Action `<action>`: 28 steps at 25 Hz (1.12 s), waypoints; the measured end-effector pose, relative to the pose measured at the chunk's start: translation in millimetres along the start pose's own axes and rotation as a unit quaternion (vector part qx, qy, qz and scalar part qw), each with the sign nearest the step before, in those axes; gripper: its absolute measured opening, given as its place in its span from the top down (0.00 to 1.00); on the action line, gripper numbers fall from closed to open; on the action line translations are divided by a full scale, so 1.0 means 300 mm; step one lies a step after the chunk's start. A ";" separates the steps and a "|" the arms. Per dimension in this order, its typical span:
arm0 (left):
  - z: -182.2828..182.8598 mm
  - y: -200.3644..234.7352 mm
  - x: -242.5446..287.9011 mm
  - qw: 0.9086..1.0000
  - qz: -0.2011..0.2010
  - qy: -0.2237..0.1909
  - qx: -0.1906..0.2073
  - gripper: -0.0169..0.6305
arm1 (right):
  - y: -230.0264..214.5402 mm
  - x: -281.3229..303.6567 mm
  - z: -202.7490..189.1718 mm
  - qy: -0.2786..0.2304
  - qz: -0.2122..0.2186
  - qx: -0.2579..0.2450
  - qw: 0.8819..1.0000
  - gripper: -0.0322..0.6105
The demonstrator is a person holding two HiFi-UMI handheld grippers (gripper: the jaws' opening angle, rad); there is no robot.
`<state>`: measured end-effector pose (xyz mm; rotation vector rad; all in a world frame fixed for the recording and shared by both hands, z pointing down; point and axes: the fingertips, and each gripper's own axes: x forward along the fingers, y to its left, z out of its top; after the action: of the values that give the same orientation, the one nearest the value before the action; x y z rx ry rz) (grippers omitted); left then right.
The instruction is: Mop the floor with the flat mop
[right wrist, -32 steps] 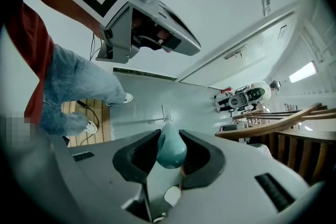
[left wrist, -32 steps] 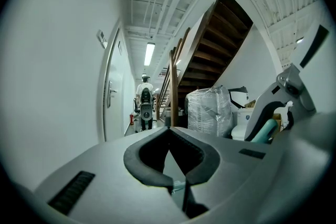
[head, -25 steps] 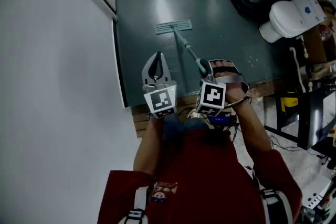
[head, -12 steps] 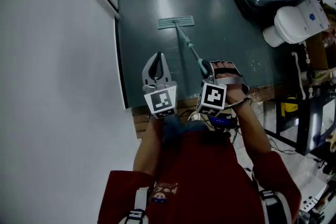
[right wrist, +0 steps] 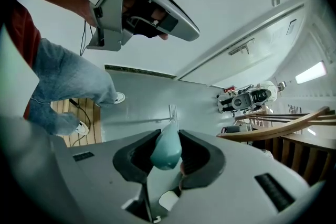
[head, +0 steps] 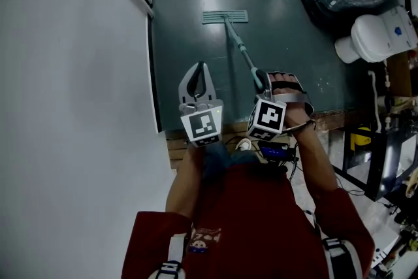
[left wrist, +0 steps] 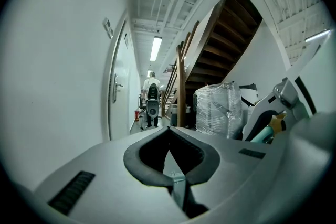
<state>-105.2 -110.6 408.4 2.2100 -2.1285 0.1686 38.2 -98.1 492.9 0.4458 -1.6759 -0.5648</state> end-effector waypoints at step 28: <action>-0.115 0.270 0.431 1.000 0.000 0.010 -0.022 0.95 | -0.262 0.478 0.152 0.018 -0.008 0.003 1.000 0.77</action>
<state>-182.6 -237.7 456.8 2.1755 -2.1011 0.1432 -33.3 -239.2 554.3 0.4702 -1.6420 -0.5613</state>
